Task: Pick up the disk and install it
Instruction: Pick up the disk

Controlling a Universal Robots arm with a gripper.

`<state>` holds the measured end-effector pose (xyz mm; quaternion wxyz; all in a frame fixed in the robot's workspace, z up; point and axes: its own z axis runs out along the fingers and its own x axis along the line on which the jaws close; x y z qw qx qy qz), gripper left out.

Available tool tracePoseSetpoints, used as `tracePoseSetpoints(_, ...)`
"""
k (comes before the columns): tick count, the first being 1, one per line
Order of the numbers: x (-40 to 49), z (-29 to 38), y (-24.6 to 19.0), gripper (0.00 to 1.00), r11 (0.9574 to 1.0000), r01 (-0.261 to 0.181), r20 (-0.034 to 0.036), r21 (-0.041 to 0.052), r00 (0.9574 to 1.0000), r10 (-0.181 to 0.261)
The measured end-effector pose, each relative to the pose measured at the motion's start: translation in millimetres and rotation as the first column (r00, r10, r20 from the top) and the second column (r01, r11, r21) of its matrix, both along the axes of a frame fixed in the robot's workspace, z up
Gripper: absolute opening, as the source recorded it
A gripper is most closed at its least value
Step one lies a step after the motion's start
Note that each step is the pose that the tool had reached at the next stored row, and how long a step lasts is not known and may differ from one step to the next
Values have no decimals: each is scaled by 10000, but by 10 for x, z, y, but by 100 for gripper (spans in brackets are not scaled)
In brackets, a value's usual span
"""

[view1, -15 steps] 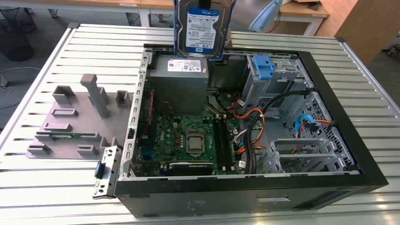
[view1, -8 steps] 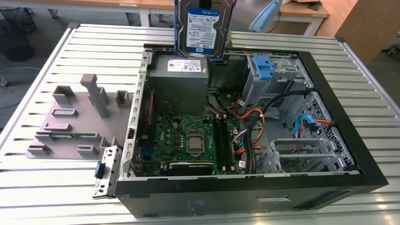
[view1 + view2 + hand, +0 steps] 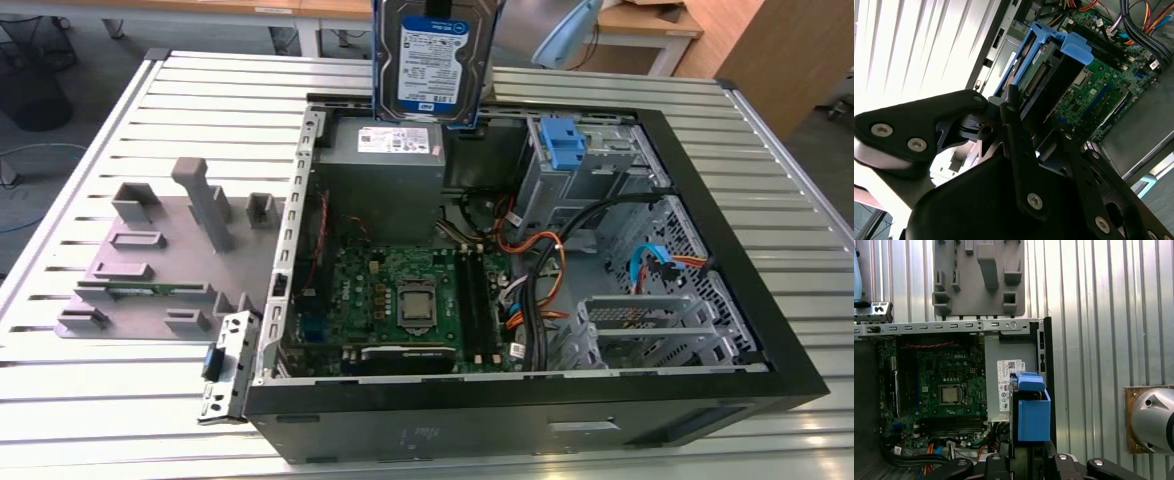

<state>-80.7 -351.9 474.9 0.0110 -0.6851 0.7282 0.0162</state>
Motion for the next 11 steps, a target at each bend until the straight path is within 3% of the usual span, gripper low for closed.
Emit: tracePoseSetpoints(11,51,0,0,35,10000,-1,0,0,10000,1)
